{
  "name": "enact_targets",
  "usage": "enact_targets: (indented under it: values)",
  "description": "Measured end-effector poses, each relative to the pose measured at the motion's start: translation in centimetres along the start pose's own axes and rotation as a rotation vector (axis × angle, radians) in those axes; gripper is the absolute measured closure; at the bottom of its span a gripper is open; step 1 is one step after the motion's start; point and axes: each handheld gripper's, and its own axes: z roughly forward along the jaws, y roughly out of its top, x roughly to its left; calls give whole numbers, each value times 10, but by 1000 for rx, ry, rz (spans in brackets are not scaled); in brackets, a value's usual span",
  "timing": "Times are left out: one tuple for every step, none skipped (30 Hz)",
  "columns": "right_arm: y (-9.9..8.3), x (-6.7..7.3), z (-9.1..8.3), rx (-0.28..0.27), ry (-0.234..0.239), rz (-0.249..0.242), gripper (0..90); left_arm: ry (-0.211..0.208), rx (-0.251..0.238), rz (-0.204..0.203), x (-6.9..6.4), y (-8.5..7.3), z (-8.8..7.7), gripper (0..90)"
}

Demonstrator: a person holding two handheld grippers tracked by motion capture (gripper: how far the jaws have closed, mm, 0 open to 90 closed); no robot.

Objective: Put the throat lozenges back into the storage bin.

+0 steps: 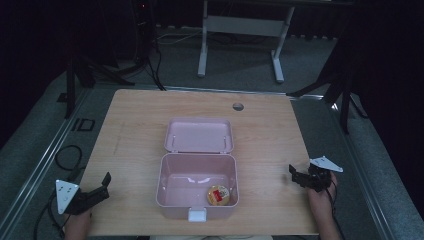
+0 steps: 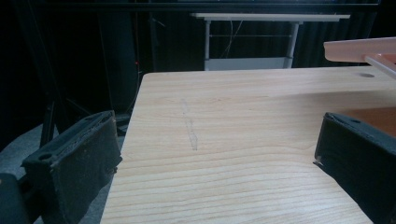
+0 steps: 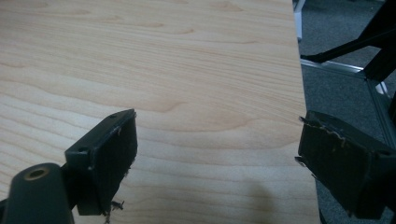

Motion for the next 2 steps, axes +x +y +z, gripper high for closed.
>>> enact_targets:
  values:
    - [0,0,0,1,-1,-1,117,0,1,0,0,0,0,4]
    - [0,0,0,2,1,-1,118,0,1,0,0,0,0,4]
